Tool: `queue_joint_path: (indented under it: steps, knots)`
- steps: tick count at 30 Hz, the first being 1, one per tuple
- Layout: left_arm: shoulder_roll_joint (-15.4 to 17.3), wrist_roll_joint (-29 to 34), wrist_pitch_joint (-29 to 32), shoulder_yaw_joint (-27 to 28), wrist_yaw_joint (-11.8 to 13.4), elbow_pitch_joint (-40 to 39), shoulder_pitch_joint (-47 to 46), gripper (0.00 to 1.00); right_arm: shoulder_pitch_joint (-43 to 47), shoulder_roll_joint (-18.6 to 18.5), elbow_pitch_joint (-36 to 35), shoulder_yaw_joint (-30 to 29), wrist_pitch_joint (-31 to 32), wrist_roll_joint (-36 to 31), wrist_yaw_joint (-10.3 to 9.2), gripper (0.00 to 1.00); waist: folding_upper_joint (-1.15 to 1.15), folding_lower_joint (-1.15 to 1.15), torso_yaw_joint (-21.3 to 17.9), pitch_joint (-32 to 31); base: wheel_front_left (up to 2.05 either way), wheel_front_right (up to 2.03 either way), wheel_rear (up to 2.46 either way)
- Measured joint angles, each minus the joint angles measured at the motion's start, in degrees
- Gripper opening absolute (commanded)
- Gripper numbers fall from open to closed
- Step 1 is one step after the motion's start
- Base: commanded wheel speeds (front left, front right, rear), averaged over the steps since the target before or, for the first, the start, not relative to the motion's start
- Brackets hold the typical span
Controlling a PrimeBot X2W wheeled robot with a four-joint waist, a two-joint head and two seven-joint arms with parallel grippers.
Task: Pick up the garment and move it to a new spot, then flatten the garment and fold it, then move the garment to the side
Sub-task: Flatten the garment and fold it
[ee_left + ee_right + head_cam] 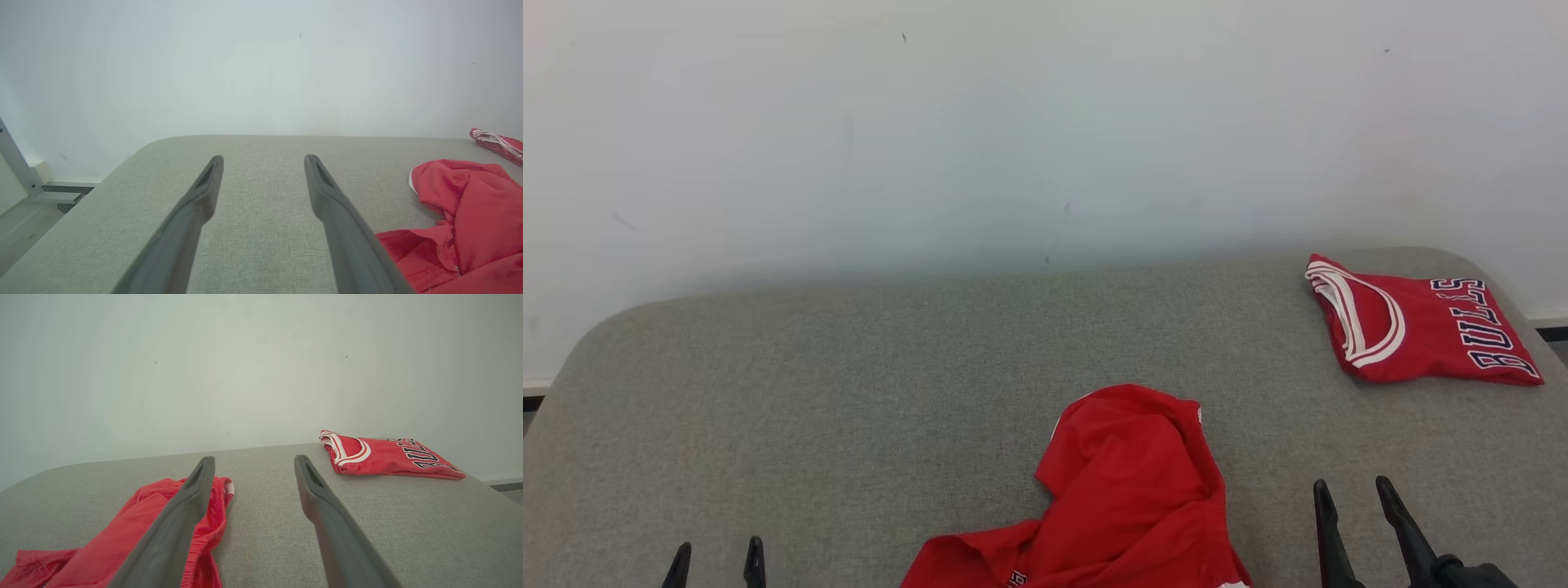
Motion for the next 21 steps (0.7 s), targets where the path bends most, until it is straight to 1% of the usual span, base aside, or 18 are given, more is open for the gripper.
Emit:
queue_joint_path:
  steps: [3, 7, 10, 13, 17, 19, 21]
  knots:
    - [-0.4, 2.2, 0.0, 1.6, -0.2, -1.5, 2.3, 1.0, 0.9, -0.2, -0.4, 0.0, 0.0, 0.2, 0.0, 1.0, 0.0, 0.0, 0.1, -0.6, 0.0, 0.0, 0.0]
    - [0.2, 4.4, 0.0, 3.0, -0.4, -2.2, 3.8, 1.0, 2.3, -0.5, -0.9, 0.1, 0.0, 0.3, 0.0, 1.0, 0.0, 0.0, 0.3, -1.0, 0.0, 0.0, 0.0]
    - [0.1, 4.8, 0.0, 3.7, -0.5, -2.4, 4.6, 1.0, 3.2, -0.9, -0.7, 1.1, 0.0, 0.4, 0.0, 1.0, 0.0, 0.0, 0.6, -1.0, 0.0, 0.0, 0.0]
    - [0.1, 4.8, 0.0, 3.5, -1.3, -1.7, 5.1, 1.0, 4.0, -1.5, -0.1, 2.6, 0.0, 0.4, 0.0, 1.0, 0.0, 0.0, 0.8, -0.8, 0.0, 0.0, 0.0]
    - [0.6, 4.4, 0.0, 0.6, -2.6, 0.6, 5.1, 1.0, 4.2, -3.5, 1.8, 4.6, 0.0, 0.5, 0.0, 1.0, 0.01, 0.0, 1.0, -0.4, 0.0, 0.0, 0.0]
    - [1.9, 4.1, 0.6, -2.5, -3.3, 2.5, 5.1, 1.0, 4.2, -5.2, 3.0, 6.6, 0.1, 0.6, 0.0, 1.0, 0.01, 0.0, 1.0, -0.2, 0.0, 0.0, 0.0]
    - [3.6, 3.7, 1.1, -5.4, -3.4, 4.2, 4.8, 1.0, 4.0, -7.1, 4.1, 8.9, 0.8, 1.1, 0.0, 1.0, 0.01, 0.0, 0.9, 0.2, 0.0, 0.0, 0.0]
